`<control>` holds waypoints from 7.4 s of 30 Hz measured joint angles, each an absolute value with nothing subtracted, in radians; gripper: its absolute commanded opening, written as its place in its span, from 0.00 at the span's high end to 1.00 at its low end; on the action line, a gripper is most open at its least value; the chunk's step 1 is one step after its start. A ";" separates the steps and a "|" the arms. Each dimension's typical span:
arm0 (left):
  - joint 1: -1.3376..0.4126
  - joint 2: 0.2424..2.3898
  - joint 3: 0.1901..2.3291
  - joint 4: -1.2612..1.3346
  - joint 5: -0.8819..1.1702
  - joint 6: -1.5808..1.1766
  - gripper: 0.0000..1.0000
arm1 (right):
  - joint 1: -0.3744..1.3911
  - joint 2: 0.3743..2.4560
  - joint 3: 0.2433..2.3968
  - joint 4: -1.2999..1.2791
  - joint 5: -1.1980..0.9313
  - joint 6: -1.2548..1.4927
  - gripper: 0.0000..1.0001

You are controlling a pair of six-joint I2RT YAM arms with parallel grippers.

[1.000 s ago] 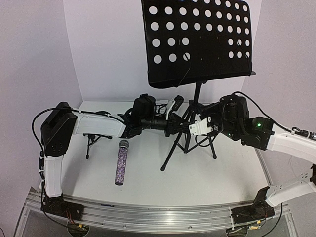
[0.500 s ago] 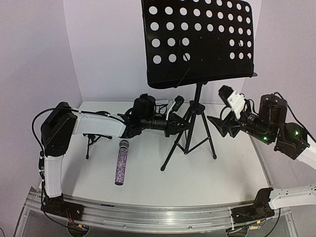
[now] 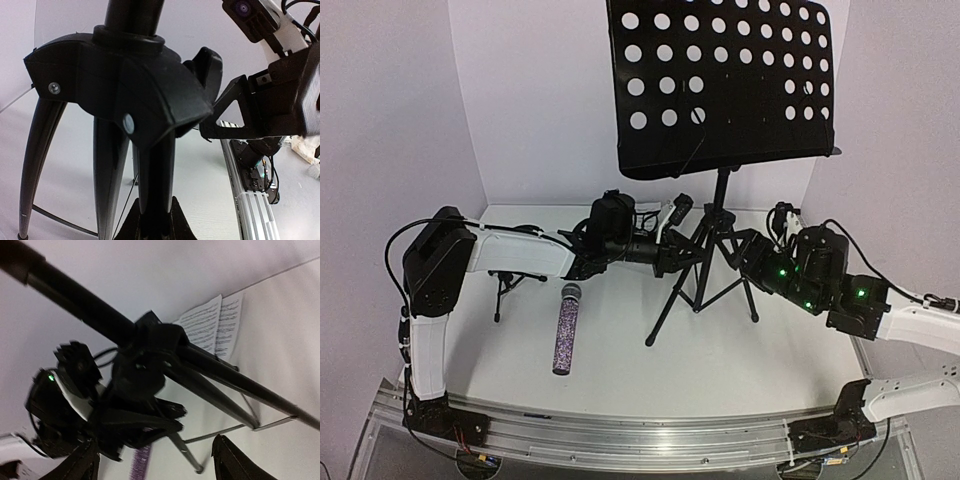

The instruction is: Pack up the instrument practice props

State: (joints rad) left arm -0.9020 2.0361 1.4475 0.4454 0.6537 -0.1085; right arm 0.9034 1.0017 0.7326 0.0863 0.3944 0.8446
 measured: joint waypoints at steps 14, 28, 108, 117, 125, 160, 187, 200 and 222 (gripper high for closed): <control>-0.902 2.037 1.448 0.447 0.655 -0.110 1.00 | 0.870 1.045 0.733 0.292 0.467 1.172 0.60; -0.902 2.038 1.448 0.452 0.656 -0.111 1.00 | 0.838 1.113 0.740 0.320 0.456 1.224 0.67; -0.865 2.084 1.496 0.477 0.744 -0.123 1.00 | 0.422 1.390 0.964 -0.146 -0.314 -0.206 0.96; -0.807 2.158 1.625 0.481 0.806 -0.127 1.00 | 0.476 1.407 0.962 -0.032 -0.265 -0.171 1.00; -0.798 2.176 1.648 0.491 0.818 -0.140 1.00 | 0.524 1.413 0.970 -0.008 -0.138 -0.108 1.00; -0.776 2.331 2.114 0.107 0.772 -0.256 1.00 | 0.626 1.515 1.232 -0.167 0.165 0.332 1.00; -0.849 2.241 1.918 -0.190 0.849 -0.431 1.00 | 0.722 1.396 1.027 -0.303 0.037 0.845 1.00; -0.874 2.223 1.795 -0.153 0.845 -0.509 1.00 | 0.737 1.383 0.914 -0.239 -0.036 0.979 1.00; -0.883 2.304 1.780 -0.165 0.834 -0.633 1.00 | 0.721 1.462 0.809 -0.113 -0.083 1.091 1.00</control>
